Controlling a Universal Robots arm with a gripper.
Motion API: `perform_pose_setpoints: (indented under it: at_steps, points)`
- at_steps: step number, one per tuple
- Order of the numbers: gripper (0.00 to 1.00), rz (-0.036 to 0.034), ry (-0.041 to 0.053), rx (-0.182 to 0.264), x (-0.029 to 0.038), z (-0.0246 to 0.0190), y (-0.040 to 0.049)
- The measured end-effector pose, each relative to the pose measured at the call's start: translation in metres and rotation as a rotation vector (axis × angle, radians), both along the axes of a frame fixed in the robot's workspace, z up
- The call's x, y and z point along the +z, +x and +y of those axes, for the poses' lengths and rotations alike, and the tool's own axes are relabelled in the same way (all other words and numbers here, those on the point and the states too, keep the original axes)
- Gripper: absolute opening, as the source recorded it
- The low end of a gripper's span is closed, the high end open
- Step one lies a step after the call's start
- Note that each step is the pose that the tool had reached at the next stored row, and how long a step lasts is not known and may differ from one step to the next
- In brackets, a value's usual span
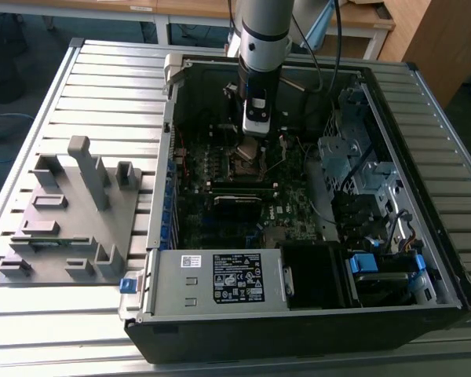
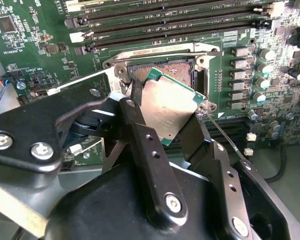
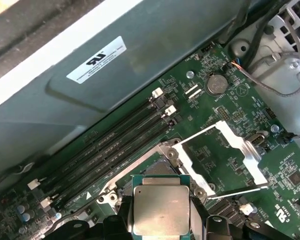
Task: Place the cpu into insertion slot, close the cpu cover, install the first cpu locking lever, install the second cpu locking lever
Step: 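Place the cpu into insertion slot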
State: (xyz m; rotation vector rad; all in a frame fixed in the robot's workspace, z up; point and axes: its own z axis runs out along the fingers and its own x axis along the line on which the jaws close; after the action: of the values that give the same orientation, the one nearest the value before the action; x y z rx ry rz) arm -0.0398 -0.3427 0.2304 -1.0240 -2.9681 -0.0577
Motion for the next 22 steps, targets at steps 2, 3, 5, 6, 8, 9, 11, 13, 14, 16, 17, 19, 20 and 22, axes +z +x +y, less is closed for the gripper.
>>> perform_pose_setpoints:
  at_steps: [2,3,5,6,8,9,11,13,14,16,17,19,20,22]
  points:
    - [0.54,0.0,0.0,-0.003,0.0,0.0,0.0]
    - [0.54,-0.0001,0.0,-0.004,0.0,0.0,0.0]
    - [0.54,-0.0001,0.0001,-0.005,0.0,0.0,0.0]
    - [0.54,0.0,0.0,-0.005,0.0,0.0,0.0]
    - [0.54,0.0,0.0,-0.005,0.0,0.0,0.0]
    - [0.54,-0.0001,0.0,-0.005,0.0,0.0,0.0]
    - [0.54,-0.0001,0.0,-0.006,0.0,0.0,0.0]
    - [0.54,-0.0001,0.0,-0.006,0.0,0.0,0.0]
    - [0.54,0.0,0.0,-0.006,0.0,0.0,0.0]
    - [0.54,-0.0001,0.0,-0.01,0.0,0.0,0.0]
    - [0.54,0.0,-0.0001,-0.016,0.0,0.0,0.0]
    - [0.54,-0.0001,0.0,-0.039,-0.0003,0.0,0.0]
    - [0.54,-0.0001,0.0,-0.052,-0.0004,0.0,0.0]
    - [0.54,-0.0001,0.0,-0.081,-0.0006,0.0,0.0]
